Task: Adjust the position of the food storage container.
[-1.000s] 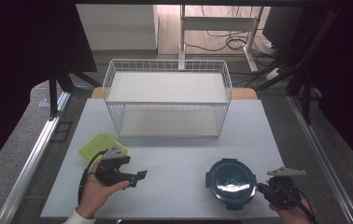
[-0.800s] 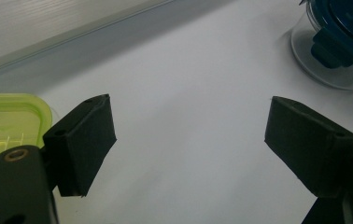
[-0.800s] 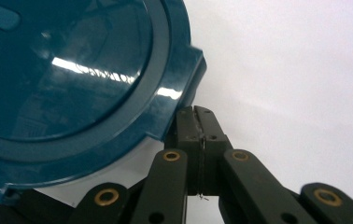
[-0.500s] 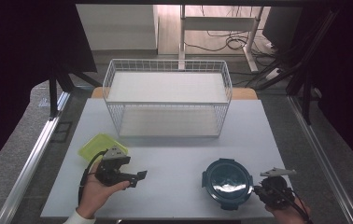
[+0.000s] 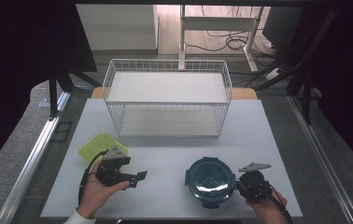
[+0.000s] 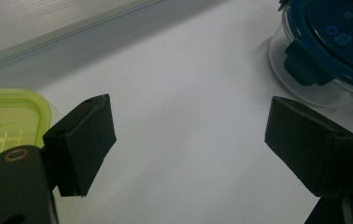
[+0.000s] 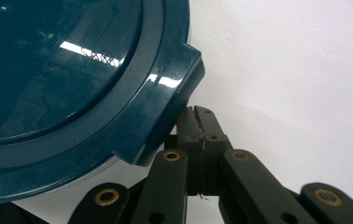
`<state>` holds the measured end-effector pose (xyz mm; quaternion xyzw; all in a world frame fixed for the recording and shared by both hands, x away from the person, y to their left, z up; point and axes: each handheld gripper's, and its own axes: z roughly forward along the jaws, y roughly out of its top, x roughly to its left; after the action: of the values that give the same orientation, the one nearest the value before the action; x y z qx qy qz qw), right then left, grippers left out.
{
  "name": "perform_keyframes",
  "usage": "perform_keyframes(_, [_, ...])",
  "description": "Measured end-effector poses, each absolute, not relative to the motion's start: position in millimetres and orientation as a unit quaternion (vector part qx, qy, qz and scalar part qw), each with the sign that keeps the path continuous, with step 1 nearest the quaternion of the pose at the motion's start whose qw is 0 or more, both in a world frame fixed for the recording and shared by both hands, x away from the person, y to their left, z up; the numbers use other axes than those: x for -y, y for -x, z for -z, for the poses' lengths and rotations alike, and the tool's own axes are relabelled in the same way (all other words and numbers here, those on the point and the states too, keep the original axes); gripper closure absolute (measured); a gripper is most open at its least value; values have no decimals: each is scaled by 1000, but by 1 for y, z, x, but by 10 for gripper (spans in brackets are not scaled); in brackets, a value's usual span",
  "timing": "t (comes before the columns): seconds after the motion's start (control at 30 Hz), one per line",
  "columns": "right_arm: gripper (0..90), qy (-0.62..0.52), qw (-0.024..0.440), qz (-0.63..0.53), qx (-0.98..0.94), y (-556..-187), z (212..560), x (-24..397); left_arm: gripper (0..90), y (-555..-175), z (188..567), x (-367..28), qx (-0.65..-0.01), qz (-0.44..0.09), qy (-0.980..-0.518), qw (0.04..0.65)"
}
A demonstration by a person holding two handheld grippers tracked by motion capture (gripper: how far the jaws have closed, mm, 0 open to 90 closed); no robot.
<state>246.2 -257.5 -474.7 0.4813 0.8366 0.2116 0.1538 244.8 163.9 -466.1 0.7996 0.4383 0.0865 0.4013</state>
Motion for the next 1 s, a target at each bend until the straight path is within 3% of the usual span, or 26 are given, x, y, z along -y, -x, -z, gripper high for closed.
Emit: perform_keyframes(1.0, [887, -391, 134, -202, -888, -269, 477, 169, 155, -246, 468, -164, -449, -98, -800, 386])
